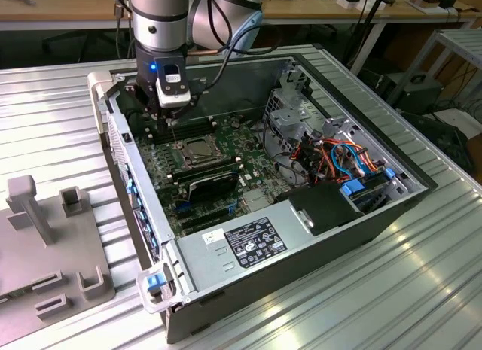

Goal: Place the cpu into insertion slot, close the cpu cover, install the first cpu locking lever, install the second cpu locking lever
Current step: 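Install the first cpu locking lever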

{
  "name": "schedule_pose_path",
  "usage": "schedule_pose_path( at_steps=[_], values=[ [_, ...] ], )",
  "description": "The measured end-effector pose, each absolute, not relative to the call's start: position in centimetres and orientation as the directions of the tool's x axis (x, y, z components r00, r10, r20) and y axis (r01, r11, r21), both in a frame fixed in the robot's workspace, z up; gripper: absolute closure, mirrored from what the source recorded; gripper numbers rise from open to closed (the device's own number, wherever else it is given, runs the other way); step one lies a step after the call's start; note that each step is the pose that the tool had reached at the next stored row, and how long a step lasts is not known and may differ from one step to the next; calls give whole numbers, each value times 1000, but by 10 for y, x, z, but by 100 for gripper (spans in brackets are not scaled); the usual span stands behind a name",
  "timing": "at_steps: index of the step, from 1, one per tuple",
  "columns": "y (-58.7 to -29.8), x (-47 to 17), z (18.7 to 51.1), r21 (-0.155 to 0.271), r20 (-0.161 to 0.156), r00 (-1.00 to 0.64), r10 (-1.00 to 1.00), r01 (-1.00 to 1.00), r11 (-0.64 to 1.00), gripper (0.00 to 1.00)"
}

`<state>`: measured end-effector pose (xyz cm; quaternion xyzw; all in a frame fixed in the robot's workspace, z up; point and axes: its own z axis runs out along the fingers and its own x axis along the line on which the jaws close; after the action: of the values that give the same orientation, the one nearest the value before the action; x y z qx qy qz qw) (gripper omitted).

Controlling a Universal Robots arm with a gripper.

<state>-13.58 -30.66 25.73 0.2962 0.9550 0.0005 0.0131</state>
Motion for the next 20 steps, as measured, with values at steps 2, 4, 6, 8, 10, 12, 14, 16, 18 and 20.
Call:
schedule_pose_path(
  at_steps=[2,4,6,8,10,12,14,16,18,20],
  values=[
    [-305,-134,257,9,-25,-832,554,554,833,89],
    [-304,-131,257,9,-25,-834,551,551,834,89],
    [-304,-126,256,9,-24,-835,550,550,835,89],
    [-304,-120,256,9,-24,-835,550,550,835,89],
    [-304,-111,255,9,-24,-835,550,550,835,89],
    [-304,-104,254,9,-24,-835,549,549,836,89],
    [-304,-92,254,9,-24,-835,549,549,836,89],
    [-304,-86,253,9,-24,-836,548,548,836,89],
    [-304,-86,252,9,-24,-839,544,544,839,89],
    [-304,-86,251,9,-24,-857,515,515,857,89]
  ],
)
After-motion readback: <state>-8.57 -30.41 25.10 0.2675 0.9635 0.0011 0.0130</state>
